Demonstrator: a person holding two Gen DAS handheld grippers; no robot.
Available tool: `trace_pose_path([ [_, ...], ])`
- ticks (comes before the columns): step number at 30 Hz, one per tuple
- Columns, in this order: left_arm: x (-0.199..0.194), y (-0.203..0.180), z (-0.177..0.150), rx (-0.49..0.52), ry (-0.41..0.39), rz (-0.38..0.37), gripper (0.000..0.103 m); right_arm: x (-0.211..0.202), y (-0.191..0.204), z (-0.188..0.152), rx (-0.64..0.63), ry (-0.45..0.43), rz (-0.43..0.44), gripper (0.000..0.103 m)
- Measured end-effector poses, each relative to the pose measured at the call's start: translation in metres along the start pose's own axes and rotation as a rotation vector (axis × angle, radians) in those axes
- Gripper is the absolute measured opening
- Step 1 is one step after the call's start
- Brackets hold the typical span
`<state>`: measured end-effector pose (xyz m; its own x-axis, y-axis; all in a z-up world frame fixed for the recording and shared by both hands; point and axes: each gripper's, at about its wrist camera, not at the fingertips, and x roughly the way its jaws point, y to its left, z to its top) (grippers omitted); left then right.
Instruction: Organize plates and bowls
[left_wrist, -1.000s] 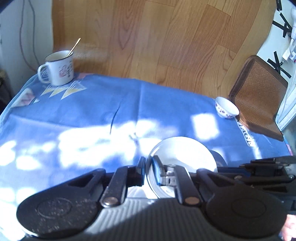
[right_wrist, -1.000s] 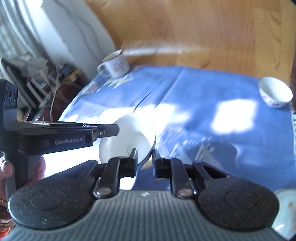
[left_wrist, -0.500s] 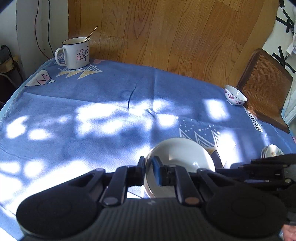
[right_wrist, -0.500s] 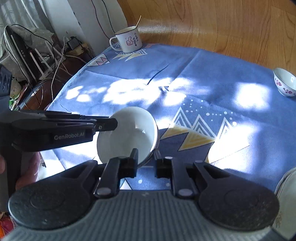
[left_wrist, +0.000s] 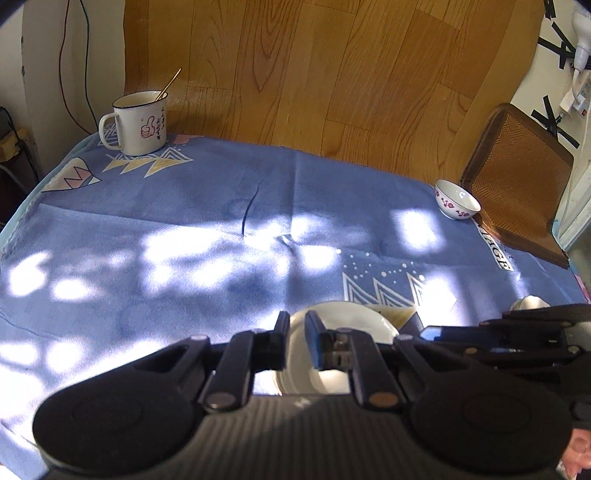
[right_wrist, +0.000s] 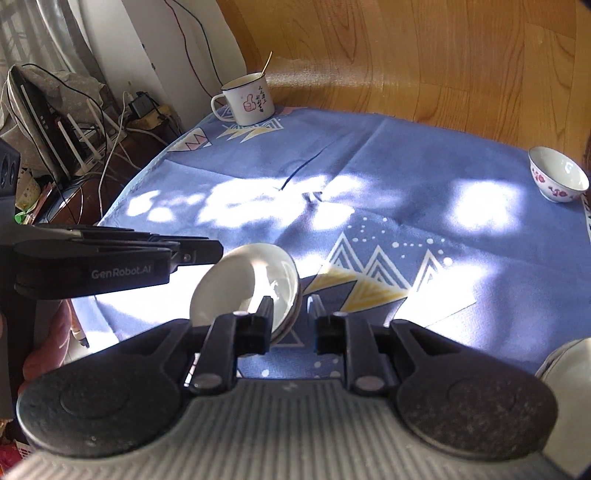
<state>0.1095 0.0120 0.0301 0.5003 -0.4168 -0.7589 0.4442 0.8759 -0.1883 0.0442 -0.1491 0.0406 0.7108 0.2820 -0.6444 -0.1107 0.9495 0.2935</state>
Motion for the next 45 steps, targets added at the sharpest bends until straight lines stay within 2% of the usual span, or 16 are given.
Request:
trace_pose_path([
  [17,0.034,-0.054,0.027,0.070,0.000,-0.035,0.011,-0.015,-0.061,0.000,0.111,-0.024,-0.030,0.024],
  [20,0.048,-0.066,0.033,0.067,0.009,-0.048,0.015,-0.018,-0.079,0.001,0.142,-0.031,-0.039,0.024],
  [22,0.058,-0.076,0.038,0.065,0.012,-0.057,0.023,-0.024,-0.095,0.003,0.168,-0.051,-0.056,0.024],
  [25,0.074,-0.093,0.048,0.066,0.027,-0.085,0.027,-0.035,-0.126,0.005,0.228,-0.081,-0.088,0.024],
  [28,0.091,-0.116,0.068,0.082,0.048,-0.115,0.027,-0.048,-0.161,0.010,0.281,-0.112,-0.141,0.024],
  [32,0.118,-0.149,0.102,0.111,0.051,-0.119,0.027,-0.062,-0.204,0.024,0.337,-0.152,-0.199,0.024],
  [36,0.160,-0.181,0.137,0.113,0.061,-0.119,0.034,-0.060,-0.242,0.046,0.379,-0.183,-0.235,0.024],
  [42,0.227,-0.201,0.158,0.068,0.130,-0.091,0.036,-0.026,-0.288,0.072,0.470,-0.151,-0.198,0.029],
  [45,0.244,-0.199,0.160,0.041,0.143,-0.102,0.036,-0.009,-0.298,0.080,0.479,-0.133,-0.187,0.029],
])
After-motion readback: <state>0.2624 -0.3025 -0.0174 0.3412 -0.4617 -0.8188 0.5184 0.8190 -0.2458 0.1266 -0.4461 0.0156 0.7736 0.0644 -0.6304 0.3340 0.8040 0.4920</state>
